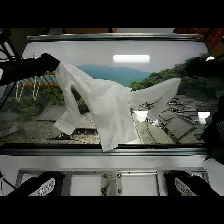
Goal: Fold the clothes and pants, and hang the long-sleeved shirts on hangers.
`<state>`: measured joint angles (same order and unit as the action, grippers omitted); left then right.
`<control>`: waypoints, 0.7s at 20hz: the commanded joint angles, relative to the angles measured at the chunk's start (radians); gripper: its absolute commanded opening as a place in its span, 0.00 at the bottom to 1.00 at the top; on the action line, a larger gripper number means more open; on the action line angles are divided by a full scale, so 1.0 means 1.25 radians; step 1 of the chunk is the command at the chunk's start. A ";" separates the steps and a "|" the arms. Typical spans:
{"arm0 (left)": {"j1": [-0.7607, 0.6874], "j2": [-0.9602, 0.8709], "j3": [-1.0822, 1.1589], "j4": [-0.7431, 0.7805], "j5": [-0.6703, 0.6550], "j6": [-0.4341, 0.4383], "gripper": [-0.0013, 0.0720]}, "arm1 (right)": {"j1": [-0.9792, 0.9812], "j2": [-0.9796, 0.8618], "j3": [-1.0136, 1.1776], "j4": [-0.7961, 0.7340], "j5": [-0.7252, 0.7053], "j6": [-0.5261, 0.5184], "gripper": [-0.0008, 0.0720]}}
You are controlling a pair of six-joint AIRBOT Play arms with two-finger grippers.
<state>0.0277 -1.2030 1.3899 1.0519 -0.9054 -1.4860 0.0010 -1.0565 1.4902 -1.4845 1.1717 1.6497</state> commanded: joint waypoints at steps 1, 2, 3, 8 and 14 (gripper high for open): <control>0.015 -0.141 0.070 -0.004 -0.060 -0.027 0.93 | -0.011 -0.087 -0.009 -0.004 -0.070 0.000 0.81; 0.023 -0.152 0.090 -0.004 -0.092 -0.027 0.93 | -0.011 -0.083 -0.009 -0.004 -0.066 -0.002 0.81; 0.032 -0.150 0.087 -0.004 -0.106 -0.026 0.93 | -0.010 -0.075 -0.010 -0.001 -0.053 -0.003 0.81; 0.036 -0.104 -0.098 0.047 -0.085 -0.025 0.93 | 0.012 -0.023 -0.131 0.068 0.033 -0.031 0.82; 0.045 -0.212 -0.178 0.059 -0.013 -0.025 0.93 | 0.142 -0.008 -0.460 0.209 -0.073 -0.028 0.82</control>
<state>0.0868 -1.4014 1.2007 1.1149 -0.9543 -1.5177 0.1028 -1.0729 1.0863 -1.3144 1.1534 1.6157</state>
